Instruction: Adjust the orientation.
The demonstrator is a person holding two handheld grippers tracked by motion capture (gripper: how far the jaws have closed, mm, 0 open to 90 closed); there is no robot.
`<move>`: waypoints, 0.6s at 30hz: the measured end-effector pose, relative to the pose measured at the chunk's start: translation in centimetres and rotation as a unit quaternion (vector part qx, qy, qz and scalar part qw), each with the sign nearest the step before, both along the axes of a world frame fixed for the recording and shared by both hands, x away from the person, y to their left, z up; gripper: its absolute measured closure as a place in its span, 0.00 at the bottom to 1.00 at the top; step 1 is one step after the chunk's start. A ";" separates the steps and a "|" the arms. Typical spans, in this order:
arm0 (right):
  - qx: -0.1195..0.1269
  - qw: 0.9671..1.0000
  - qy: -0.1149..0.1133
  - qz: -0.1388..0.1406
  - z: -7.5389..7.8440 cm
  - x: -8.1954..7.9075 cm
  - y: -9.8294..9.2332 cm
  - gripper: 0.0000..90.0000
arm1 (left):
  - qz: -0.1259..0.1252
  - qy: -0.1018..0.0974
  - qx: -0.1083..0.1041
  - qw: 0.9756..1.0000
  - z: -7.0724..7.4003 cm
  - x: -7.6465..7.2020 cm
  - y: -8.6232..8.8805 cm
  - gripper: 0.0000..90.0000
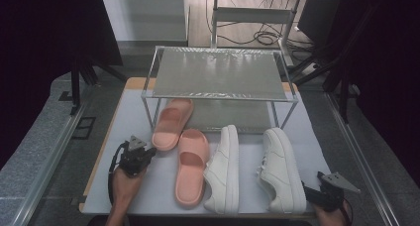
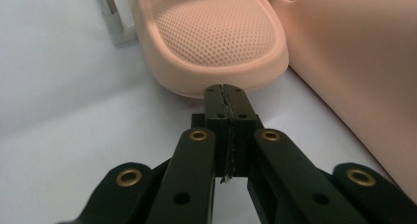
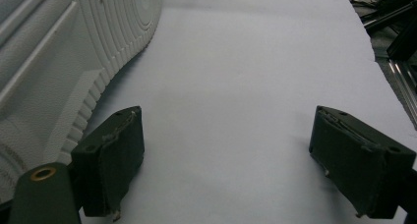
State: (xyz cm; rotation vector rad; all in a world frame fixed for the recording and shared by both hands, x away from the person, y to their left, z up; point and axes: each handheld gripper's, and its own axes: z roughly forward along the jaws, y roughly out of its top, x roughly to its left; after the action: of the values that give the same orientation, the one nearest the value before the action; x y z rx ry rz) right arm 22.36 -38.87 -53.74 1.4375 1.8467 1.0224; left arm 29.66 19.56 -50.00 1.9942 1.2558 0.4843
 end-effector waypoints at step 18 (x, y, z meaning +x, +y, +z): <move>0.000 1.000 0.000 0.000 0.0 0.0 0.0 0.15 | 0.000 0.003 0.005 1.000 -0.2 3.8 -1.4 1.00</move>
State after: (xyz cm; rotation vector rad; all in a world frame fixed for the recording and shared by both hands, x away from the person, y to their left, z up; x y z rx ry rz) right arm 22.36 -38.87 -53.74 1.4377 1.8467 1.0232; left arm 33.46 18.17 -50.22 2.0064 1.2600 0.4856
